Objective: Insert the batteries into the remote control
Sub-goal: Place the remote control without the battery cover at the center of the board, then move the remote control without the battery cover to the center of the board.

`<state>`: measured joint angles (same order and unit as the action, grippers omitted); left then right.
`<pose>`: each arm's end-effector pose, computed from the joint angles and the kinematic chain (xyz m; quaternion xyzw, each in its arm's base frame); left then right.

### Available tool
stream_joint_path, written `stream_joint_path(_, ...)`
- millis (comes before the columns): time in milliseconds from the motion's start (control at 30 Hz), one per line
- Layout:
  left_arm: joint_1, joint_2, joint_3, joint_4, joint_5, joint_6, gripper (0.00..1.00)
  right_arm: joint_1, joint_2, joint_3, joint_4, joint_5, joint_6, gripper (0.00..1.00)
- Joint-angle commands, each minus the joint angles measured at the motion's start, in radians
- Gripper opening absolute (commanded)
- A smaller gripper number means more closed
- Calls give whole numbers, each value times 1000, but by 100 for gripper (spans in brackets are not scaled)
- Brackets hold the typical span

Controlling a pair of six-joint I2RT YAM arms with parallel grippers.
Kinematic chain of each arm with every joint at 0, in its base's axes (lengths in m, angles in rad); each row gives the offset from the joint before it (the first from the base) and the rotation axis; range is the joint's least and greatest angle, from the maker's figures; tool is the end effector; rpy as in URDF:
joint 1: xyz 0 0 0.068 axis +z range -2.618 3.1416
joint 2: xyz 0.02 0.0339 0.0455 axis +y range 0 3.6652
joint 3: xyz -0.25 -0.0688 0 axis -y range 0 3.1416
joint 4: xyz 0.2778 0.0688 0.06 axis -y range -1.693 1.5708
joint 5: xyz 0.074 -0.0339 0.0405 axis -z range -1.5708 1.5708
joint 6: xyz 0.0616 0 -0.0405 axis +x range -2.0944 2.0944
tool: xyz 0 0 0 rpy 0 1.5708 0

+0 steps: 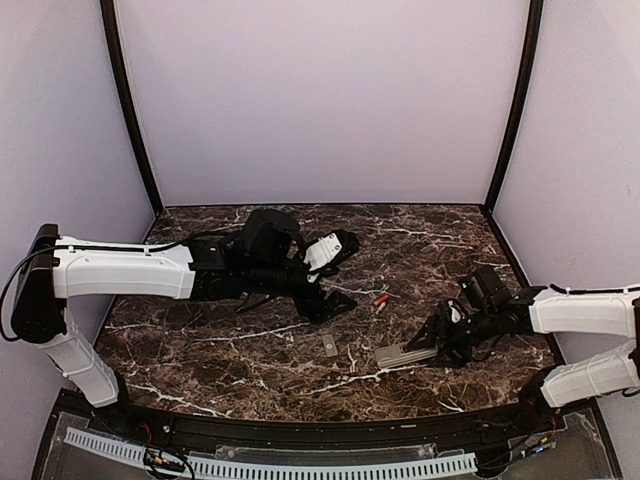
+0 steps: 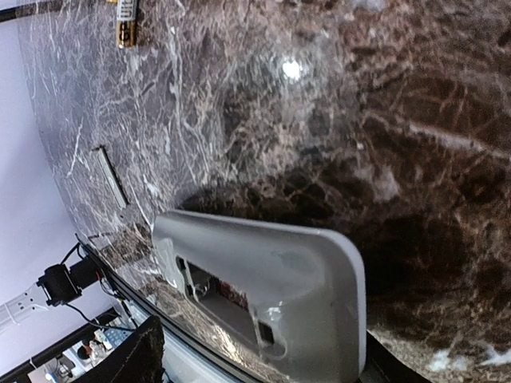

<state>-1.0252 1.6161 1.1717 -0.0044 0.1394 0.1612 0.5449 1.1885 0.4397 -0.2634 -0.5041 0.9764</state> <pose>0.2156 -0.3716 0.2394 0.5029 0.6796 -0.2758 0.4573 0.1889 0.1493 0.0918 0.1321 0.9240 0.3577 0.0281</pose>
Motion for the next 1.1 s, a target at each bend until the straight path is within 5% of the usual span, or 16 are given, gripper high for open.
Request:
stream_joint_path(0, -4, 6, 20, -33, -6, 18, 84, -2, -57, 46, -182, -30, -57, 71)
stream_joint_path(267, -3, 9, 14, -31, -9, 23, 85, -3, -116, 222, -447, 59, -234, 81)
stream_joint_path(500, 66, -47, -26, 17, 28, -39, 85, -3, 46, 569, -403, 67, -843, 86)
stream_joint_path(700, 175, -85, -61, 74, -11, -199, 86, 15, 104, 500, -181, -9, -1398, 88)
stream_joint_path(833, 196, -60, -63, 80, -89, -210, 86, 65, 154, 504, -218, -2, -1556, 98)
stream_joint_path(1067, 295, 29, -18, 112, -65, -256, 86, 122, 270, 419, -227, 116, -1718, 99)
